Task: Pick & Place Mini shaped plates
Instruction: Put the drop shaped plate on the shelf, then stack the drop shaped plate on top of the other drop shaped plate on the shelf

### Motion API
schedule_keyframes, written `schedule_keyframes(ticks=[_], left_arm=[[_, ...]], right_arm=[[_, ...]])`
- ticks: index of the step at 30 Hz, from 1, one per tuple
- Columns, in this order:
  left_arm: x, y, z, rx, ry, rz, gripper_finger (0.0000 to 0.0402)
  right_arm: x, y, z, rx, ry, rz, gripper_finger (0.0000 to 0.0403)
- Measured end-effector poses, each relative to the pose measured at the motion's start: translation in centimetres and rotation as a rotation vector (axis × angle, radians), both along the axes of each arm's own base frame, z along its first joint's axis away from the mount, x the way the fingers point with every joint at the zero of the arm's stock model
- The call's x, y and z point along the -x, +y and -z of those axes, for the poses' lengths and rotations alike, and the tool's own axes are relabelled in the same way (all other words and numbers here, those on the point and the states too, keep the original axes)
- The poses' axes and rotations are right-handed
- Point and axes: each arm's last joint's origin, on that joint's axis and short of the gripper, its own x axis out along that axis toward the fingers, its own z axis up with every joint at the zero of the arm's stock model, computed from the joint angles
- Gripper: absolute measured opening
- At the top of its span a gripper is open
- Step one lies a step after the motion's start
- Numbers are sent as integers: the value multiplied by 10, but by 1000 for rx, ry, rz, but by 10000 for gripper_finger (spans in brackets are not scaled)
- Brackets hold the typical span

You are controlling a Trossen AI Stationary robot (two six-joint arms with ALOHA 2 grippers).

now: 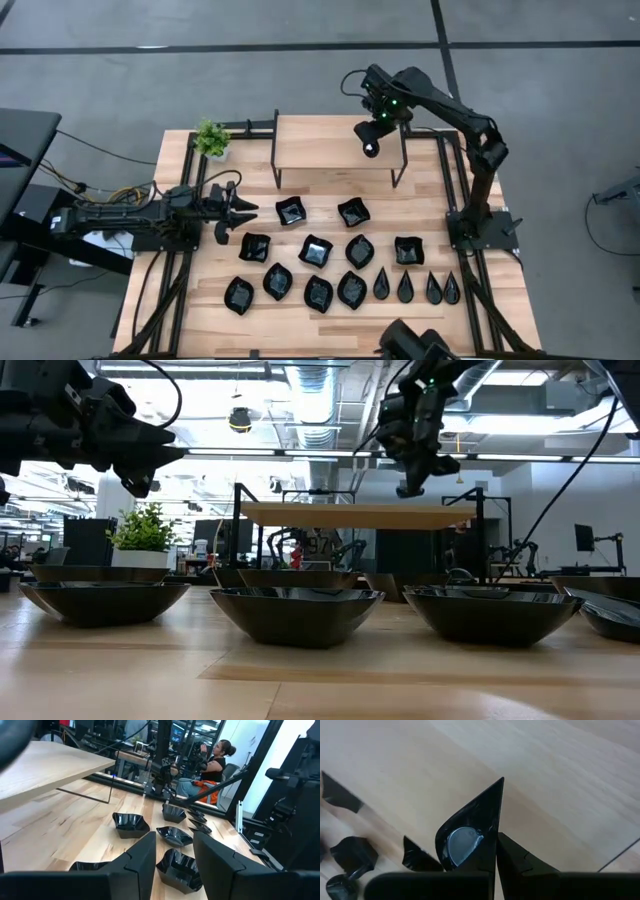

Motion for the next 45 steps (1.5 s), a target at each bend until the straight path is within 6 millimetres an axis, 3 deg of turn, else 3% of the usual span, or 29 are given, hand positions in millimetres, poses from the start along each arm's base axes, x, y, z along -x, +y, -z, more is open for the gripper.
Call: schedule_keyframes(ticks=[12, 25, 45], left_arm=[[0, 0, -1, -1, -14, 0, 132], [0, 0, -2, -2, -22, 0, 132], [0, 0, -4, -4, -36, 0, 132]], right_arm=[[22, -15, 0, -29, 38, 76, 1], [22, -19, 17, -30, 54, 70, 1], [20, -23, 17, 31, 55, 75, 36]])
